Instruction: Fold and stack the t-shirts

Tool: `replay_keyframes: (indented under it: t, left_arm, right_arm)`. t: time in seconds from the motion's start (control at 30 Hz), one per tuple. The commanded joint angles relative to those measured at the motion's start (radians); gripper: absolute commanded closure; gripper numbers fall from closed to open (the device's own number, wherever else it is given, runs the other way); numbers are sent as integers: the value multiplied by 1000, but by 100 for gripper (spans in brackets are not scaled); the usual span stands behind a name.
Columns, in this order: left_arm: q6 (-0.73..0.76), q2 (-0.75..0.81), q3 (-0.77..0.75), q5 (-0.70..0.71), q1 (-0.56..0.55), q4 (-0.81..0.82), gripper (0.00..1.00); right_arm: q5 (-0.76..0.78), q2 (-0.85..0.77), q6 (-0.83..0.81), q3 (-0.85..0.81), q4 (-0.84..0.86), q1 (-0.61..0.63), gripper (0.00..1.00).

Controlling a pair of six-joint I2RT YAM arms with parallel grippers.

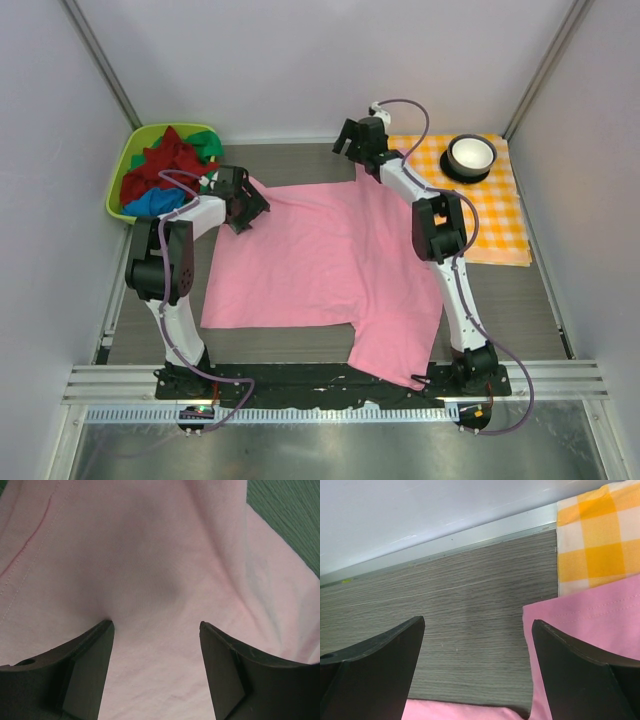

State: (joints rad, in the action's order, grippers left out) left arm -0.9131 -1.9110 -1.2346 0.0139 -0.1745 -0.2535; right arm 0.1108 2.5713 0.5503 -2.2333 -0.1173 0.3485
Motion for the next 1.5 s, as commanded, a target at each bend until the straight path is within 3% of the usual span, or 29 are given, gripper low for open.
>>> replay_keyframes:
  t: [0.0, 0.7, 1.13, 1.27, 1.33, 1.47]
  left_arm:
    - [-10, -13, -8, -11, 4, 36, 27]
    - [-24, -17, 17, -11, 4, 51, 16]
    - [-30, 10, 49, -11, 4, 63, 16]
    - [-29, 58, 80, -11, 4, 99, 10]
    - [-23, 108, 87, -11, 4, 99, 6]
    - [-26, 228, 104, -5, 4, 80, 4]
  right_arm:
    - [23, 41, -3, -51, 41, 0, 5]
    - [-69, 260, 138, -281, 24, -3, 5]
    - [-258, 313, 192, -308, 212, -11, 2]
    - [-205, 193, 117, -172, 322, -13, 0]
    - [-171, 58, 48, -28, 425, -13, 0]
    - [-114, -164, -51, 125, 467, -13, 0]
